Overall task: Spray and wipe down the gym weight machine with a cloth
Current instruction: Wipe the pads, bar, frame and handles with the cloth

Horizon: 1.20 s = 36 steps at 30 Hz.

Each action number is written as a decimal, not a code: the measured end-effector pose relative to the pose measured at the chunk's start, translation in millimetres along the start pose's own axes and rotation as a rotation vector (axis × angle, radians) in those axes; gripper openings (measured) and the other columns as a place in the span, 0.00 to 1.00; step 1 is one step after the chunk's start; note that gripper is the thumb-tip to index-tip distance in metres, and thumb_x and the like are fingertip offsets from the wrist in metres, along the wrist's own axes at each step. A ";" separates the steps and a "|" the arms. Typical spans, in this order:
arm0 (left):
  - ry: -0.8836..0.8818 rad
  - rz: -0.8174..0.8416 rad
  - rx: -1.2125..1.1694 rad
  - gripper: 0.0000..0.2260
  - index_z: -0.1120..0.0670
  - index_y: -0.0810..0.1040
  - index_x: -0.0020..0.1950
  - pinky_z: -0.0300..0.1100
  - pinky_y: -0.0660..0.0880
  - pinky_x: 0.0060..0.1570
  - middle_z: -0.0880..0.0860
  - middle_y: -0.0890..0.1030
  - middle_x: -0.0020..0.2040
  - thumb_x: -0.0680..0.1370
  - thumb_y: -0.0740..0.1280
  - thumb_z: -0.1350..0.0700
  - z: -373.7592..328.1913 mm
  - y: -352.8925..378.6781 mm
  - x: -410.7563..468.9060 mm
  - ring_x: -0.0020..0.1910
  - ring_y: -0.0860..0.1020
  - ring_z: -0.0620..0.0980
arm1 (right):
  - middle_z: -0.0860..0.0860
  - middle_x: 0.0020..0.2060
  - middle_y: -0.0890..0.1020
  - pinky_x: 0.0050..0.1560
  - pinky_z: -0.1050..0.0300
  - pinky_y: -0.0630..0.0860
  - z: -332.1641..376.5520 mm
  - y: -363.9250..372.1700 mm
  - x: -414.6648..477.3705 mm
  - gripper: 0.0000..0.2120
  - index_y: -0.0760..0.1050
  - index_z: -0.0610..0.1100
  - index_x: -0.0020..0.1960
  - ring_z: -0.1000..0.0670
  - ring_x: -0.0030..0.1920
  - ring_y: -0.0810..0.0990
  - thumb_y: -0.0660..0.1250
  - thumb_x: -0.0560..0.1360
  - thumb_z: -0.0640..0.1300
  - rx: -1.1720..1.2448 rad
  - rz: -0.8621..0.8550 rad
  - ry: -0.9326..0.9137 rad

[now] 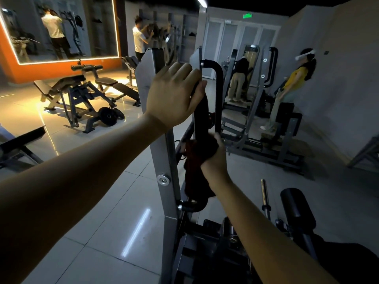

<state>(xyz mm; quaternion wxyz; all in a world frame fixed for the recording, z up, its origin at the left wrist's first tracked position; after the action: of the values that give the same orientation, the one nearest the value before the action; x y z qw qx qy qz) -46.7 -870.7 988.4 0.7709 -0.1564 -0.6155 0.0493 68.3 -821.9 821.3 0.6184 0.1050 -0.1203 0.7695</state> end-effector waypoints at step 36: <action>-1.234 0.658 -1.289 0.12 0.52 0.80 0.64 0.43 0.78 0.60 0.52 0.85 0.54 0.80 0.71 0.57 -81.1 99.0 -245.3 0.55 0.83 0.48 | 0.53 0.46 0.81 0.51 0.65 0.77 -118.1 -9.3 -60.3 0.04 0.75 0.51 0.54 0.61 0.47 0.81 0.67 0.79 0.48 -0.260 0.133 0.068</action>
<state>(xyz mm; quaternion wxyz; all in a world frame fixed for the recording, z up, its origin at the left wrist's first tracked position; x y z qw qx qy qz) -15.2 -857.6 713.8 0.0227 -0.6635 -0.7477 -0.0111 88.7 -838.6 691.0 0.5783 -0.0103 -0.2047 0.7897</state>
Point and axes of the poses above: each hand's wrist, its own x-axis towards the middle knuckle, its own y-axis out of the palm, z = x × y, the point moved 8 cm from there along x, towards the middle knuckle
